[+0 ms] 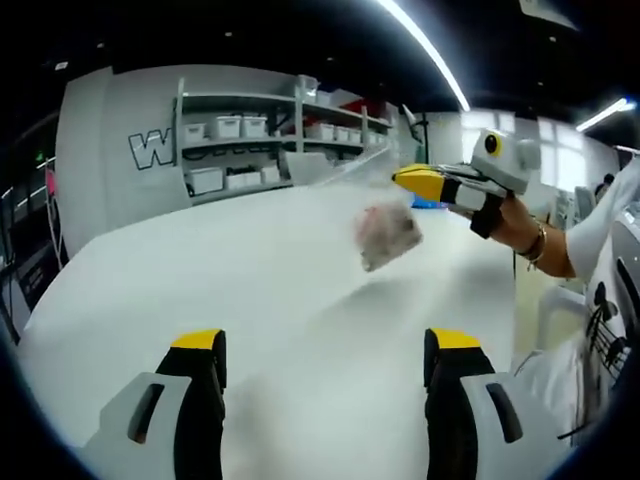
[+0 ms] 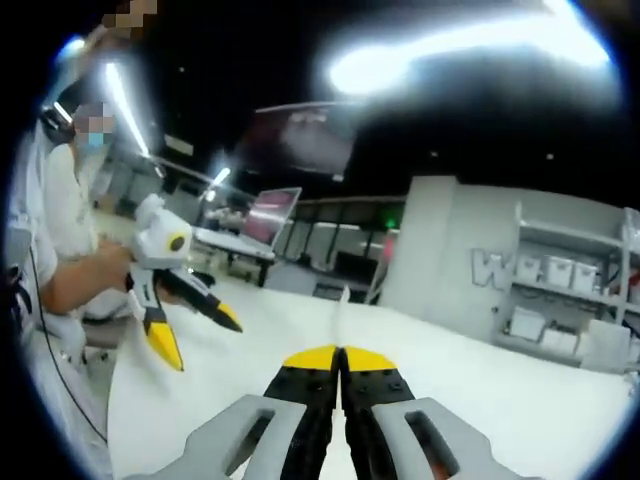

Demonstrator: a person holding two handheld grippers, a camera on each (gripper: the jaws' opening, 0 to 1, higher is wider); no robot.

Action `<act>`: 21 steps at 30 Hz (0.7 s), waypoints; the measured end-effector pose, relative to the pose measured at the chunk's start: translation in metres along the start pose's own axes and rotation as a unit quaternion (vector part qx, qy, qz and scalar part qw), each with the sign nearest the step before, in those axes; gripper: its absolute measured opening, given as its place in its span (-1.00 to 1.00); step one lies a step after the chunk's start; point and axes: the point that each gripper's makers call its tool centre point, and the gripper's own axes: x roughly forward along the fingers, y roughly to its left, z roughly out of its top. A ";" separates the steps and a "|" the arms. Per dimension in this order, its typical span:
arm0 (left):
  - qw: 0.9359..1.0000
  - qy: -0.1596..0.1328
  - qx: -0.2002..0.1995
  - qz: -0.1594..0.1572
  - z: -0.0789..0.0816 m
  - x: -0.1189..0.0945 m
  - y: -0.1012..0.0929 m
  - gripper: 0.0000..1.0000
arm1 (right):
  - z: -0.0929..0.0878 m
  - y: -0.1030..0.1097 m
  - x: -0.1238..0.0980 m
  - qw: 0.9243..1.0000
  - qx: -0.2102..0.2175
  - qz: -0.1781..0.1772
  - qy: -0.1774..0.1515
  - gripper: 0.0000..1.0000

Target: Open the resealable bag by pulling the two sides of the seal apart until the entire bag opening is separated and visibly accessible.

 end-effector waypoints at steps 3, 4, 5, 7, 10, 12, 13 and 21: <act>1.000 0.000 0.002 -0.004 0.000 0.000 -0.002 0.57 | 0.000 0.003 -0.006 1.000 0.004 0.000 0.000 -1.00; 1.000 0.000 0.002 -0.005 0.000 0.000 -0.002 0.57 | 0.001 0.003 -0.008 1.000 0.005 0.000 -0.001 -1.00; 1.000 0.001 0.003 -0.006 0.000 0.000 -0.003 0.57 | 0.002 0.005 -0.011 1.000 0.006 0.000 -0.003 -1.00; 1.000 0.002 0.004 -0.008 0.000 0.001 -0.004 0.56 | 0.006 0.007 -0.016 1.000 0.006 -0.001 -0.007 -1.00; 1.000 0.002 0.005 -0.010 0.000 0.001 -0.006 0.56 | 0.010 0.010 -0.024 1.000 0.007 -0.003 -0.012 -1.00; 1.000 0.003 0.006 -0.011 -0.001 0.002 -0.007 0.56 | 0.010 0.011 -0.027 1.000 0.008 -0.003 -0.013 -1.00; 1.000 0.003 0.007 -0.013 -0.001 0.002 -0.007 0.56 | 0.010 0.012 -0.029 1.000 0.009 -0.003 -0.013 -1.00; 0.999 -0.004 0.019 -0.030 0.004 0.003 -0.019 0.52 | 0.002 0.020 -0.033 1.000 -0.018 0.010 -0.011 -1.00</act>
